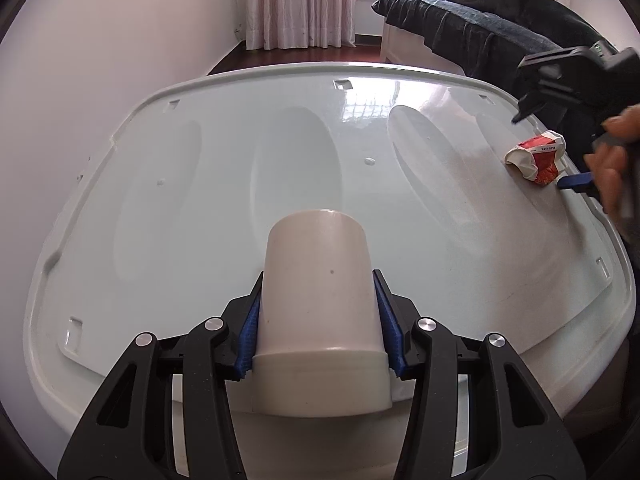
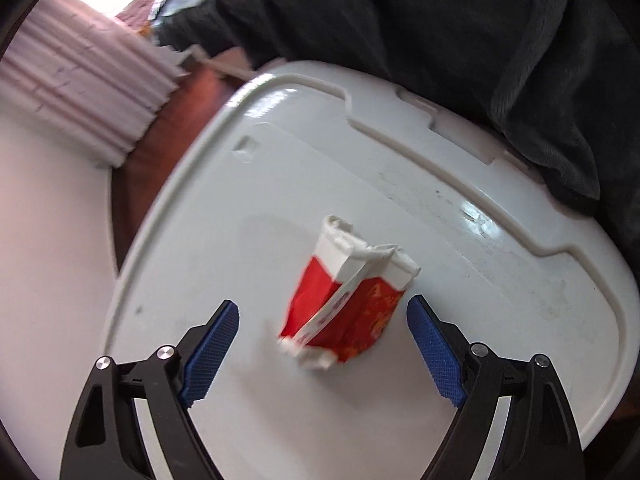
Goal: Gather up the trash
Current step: 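Grasp the red-and-white toothpaste tube with the right tool while the left tool holds the cup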
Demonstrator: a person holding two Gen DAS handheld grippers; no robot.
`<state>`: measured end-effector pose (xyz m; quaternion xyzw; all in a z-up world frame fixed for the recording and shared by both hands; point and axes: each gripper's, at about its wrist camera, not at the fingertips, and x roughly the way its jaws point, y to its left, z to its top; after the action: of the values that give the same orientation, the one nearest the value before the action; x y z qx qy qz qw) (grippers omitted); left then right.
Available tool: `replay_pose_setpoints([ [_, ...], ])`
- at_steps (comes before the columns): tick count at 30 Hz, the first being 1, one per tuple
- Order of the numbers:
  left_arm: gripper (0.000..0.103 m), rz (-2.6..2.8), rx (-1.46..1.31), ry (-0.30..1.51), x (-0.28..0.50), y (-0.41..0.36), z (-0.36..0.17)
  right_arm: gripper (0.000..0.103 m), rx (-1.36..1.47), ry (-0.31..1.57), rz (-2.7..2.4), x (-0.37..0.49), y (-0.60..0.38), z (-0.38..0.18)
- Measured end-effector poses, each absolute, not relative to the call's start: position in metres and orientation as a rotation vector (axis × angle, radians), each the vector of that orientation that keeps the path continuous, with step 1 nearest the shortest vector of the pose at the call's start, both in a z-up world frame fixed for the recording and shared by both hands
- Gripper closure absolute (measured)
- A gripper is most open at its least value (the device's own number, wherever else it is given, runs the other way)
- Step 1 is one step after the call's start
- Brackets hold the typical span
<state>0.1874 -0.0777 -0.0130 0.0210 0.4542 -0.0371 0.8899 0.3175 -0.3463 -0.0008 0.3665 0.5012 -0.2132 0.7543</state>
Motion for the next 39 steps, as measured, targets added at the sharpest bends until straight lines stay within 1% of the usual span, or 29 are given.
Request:
replay_pose_setpoints([
  [1,0.055,-0.074,0.046,0.942,0.187,-0.078,-0.013,0.023,0.766,1.07,-0.499,0.32,-0.343,0.001],
  [2,0.055,-0.074,0.045,0.94,0.187,-0.078,-0.013,0.029,0.718,1.064,-0.534,0.325,-0.339,0.002],
  [8,0.055,-0.078,0.042,0.94,0.186,-0.077,-0.013,0.032,0.384,1.11,-0.616,0.352,-0.307,-0.003],
  [11,0.055,-0.075,0.044,0.938,0.185,-0.078,-0.014,0.037,0.239,1.077,-0.578,0.35,-0.294,-0.005],
  [13,0.055,-0.074,0.046,0.936,0.184,-0.079,-0.014,0.048,0.2,1.059,-0.526,0.343,-0.292,-0.004],
  [14,0.055,-0.073,0.048,0.935,0.184,-0.079,-0.014,0.062,0.173,1.054,-0.491,0.339,-0.29,-0.002],
  [15,0.055,-0.072,0.049,0.933,0.184,-0.079,-0.014,0.083,0.152,1.05,-0.47,0.335,-0.288,-0.001],
  [21,0.055,-0.069,0.054,0.926,0.183,-0.079,-0.015,0.083,0.233,1.047,-0.134,0.283,-0.294,-0.005],
  [26,0.055,-0.068,0.056,0.918,0.182,-0.08,-0.015,0.083,0.253,1.04,0.035,0.231,-0.296,-0.003],
  [29,0.055,-0.066,0.058,0.912,0.181,-0.079,-0.015,0.083,0.276,1.034,0.077,0.208,-0.293,-0.004],
  [34,0.055,-0.08,0.047,0.891,0.18,-0.077,-0.015,0.084,0.195,0.993,0.107,0.178,-0.283,-0.003],
  [37,0.055,-0.083,0.04,0.878,0.179,-0.076,-0.015,0.084,0.214,0.977,0.119,0.157,-0.28,0.003],
  [39,0.055,-0.073,0.044,0.877,0.178,-0.077,-0.015,0.084,0.212,0.972,0.116,0.162,-0.277,0.001],
])
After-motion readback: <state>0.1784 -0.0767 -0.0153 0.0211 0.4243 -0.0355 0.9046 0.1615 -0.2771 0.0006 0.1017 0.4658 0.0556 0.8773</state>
